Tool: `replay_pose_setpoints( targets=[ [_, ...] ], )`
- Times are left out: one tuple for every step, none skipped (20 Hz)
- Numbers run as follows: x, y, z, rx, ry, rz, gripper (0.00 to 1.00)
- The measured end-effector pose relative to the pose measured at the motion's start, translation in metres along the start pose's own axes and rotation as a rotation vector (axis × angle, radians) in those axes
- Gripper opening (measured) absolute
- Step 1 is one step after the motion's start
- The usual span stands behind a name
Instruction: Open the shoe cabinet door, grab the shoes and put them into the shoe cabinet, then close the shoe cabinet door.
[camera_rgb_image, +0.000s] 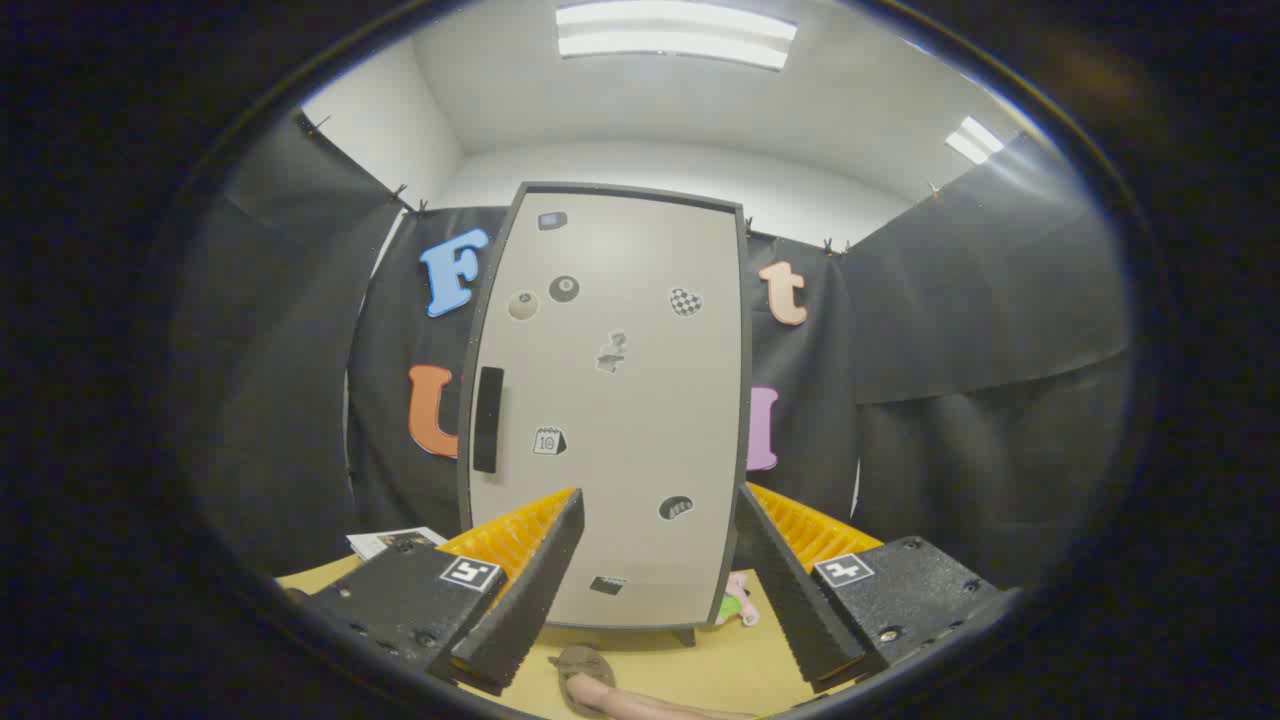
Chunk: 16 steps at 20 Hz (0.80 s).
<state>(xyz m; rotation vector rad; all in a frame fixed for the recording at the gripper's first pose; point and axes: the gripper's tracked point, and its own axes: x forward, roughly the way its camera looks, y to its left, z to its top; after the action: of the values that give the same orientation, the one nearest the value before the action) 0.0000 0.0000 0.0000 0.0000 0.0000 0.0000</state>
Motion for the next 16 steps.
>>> replay_pose_setpoints(
  targets=[
    [0.001, 0.000, -0.001, 0.001, 0.002, 0.007, 0.99],
    [0.002, 0.001, -0.004, 0.002, 0.012, 0.014, 0.99],
    [0.005, 0.000, -0.007, -0.002, 0.025, 0.017, 0.99],
    [0.006, -0.002, -0.009, -0.004, 0.036, 0.017, 0.99],
    [0.009, -0.004, -0.010, 0.000, 0.045, 0.014, 0.99],
    [0.011, -0.006, -0.010, 0.007, 0.048, 0.009, 0.99],
    [0.013, -0.009, -0.010, 0.014, 0.047, 0.005, 0.99],
    [0.016, -0.009, -0.010, 0.019, 0.044, 0.005, 0.99],
    [0.019, -0.009, -0.010, 0.025, 0.039, 0.009, 0.99],
    [0.022, -0.007, -0.008, 0.030, 0.031, 0.019, 0.99],
    [0.025, -0.004, -0.007, 0.034, 0.022, 0.036, 0.99],
    [0.028, -0.002, -0.007, 0.031, 0.021, 0.041, 0.99],
    [0.029, -0.004, -0.008, 0.026, 0.021, 0.037, 0.99],
    [0.032, -0.004, -0.009, 0.025, 0.021, 0.032, 0.99],
    [0.034, -0.003, -0.008, 0.028, 0.020, 0.029, 0.99],
    [0.037, -0.001, -0.009, 0.031, 0.020, 0.029, 0.99]
  ],
)
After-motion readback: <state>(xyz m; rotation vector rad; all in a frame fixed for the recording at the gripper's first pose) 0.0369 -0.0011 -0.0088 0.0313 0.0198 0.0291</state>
